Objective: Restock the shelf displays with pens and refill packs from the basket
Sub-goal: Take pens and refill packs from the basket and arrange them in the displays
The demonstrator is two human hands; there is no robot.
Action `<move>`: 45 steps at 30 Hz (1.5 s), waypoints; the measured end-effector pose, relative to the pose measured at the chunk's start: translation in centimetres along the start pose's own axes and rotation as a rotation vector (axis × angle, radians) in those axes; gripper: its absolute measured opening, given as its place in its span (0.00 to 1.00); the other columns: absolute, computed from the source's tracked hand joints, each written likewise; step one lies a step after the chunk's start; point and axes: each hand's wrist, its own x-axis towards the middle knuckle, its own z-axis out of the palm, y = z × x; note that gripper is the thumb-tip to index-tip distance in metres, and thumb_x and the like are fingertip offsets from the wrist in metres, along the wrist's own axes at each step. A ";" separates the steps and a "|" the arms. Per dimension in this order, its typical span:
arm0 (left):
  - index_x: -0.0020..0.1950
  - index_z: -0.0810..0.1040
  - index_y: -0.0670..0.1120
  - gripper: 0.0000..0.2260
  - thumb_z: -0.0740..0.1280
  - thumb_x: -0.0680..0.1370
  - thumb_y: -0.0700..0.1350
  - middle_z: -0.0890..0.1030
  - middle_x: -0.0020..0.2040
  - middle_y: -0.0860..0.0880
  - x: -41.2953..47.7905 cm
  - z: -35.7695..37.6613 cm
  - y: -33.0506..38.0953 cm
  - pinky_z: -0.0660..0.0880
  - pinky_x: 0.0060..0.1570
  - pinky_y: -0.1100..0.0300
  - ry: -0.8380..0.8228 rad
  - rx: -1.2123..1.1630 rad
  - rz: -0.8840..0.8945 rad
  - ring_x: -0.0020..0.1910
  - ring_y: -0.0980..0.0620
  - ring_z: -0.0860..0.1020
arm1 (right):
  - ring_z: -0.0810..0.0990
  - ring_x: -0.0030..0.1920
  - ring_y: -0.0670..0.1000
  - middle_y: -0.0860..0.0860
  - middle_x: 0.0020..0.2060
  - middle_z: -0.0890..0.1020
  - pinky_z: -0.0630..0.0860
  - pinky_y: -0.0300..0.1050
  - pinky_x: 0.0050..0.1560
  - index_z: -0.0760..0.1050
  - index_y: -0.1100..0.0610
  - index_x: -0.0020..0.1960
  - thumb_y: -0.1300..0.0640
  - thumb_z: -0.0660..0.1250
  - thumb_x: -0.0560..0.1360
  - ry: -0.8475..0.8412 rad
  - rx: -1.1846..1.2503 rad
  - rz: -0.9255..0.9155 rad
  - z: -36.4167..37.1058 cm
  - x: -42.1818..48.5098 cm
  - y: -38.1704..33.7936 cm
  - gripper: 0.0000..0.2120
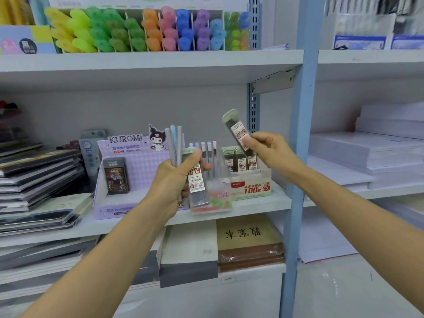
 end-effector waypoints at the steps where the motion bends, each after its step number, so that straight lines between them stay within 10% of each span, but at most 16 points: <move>1: 0.37 0.85 0.49 0.14 0.71 0.72 0.59 0.81 0.28 0.54 0.1 0.2 -0.1 0.64 0.21 0.67 0.014 0.008 0.046 0.21 0.59 0.68 | 0.74 0.26 0.38 0.42 0.31 0.81 0.66 0.27 0.26 0.80 0.56 0.53 0.51 0.63 0.80 -0.013 0.033 0.021 -0.4 -0.2 0.2 0.11; 5: 0.50 0.81 0.42 0.16 0.72 0.73 0.54 0.74 0.21 0.57 0.2 2.0 -0.3 0.65 0.19 0.70 0.039 0.027 0.169 0.19 0.61 0.71 | 0.76 0.30 0.43 0.47 0.34 0.82 0.69 0.37 0.30 0.79 0.52 0.52 0.49 0.64 0.79 -0.185 -0.013 0.078 0.1 -1.2 0.2 0.09; 12: 0.45 0.81 0.45 0.07 0.75 0.72 0.46 0.85 0.40 0.45 0.6 3.1 -0.8 0.79 0.33 0.60 0.113 0.030 0.270 0.38 0.49 0.85 | 0.72 0.28 0.44 0.50 0.33 0.79 0.70 0.34 0.29 0.79 0.53 0.49 0.49 0.64 0.79 -0.324 -0.068 0.005 1.7 -1.9 -0.8 0.09; 18: 0.43 0.83 0.44 0.05 0.74 0.74 0.46 0.82 0.28 0.54 0.6 3.3 -0.7 0.71 0.25 0.70 0.022 0.094 0.297 0.25 0.60 0.78 | 0.82 0.43 0.49 0.54 0.41 0.84 0.79 0.41 0.47 0.71 0.49 0.66 0.54 0.67 0.78 -0.298 0.083 0.014 1.3 -0.6 -0.6 0.18; 26: 0.50 0.82 0.40 0.18 0.67 0.77 0.55 0.72 0.24 0.54 1.3 1.8 -0.9 0.64 0.20 0.68 0.056 0.063 0.186 0.20 0.60 0.67 | 0.82 0.38 0.47 0.54 0.45 0.84 0.77 0.35 0.35 0.71 0.53 0.56 0.60 0.61 0.81 0.296 -0.201 0.008 -2.7 3.2 0.0 0.05; 34: 0.42 0.84 0.47 0.13 0.62 0.80 0.49 0.71 0.22 0.55 1.2 1.0 -1.2 0.62 0.19 0.69 0.043 0.043 0.097 0.18 0.60 0.65 | 0.80 0.44 0.56 0.55 0.45 0.80 0.79 0.56 0.50 0.72 0.57 0.59 0.61 0.59 0.81 0.279 -0.517 0.055 -0.8 3.7 2.5 0.08; 45: 0.45 0.78 0.45 0.04 0.71 0.75 0.44 0.78 0.26 0.55 1.2 0.1 -1.2 0.66 0.19 0.71 -0.015 0.019 0.162 0.18 0.60 0.69 | 0.76 0.46 0.48 0.53 0.49 0.82 0.72 0.42 0.47 0.81 0.58 0.55 0.62 0.67 0.77 0.186 -0.671 0.149 -1.1 4.9 4.3 0.08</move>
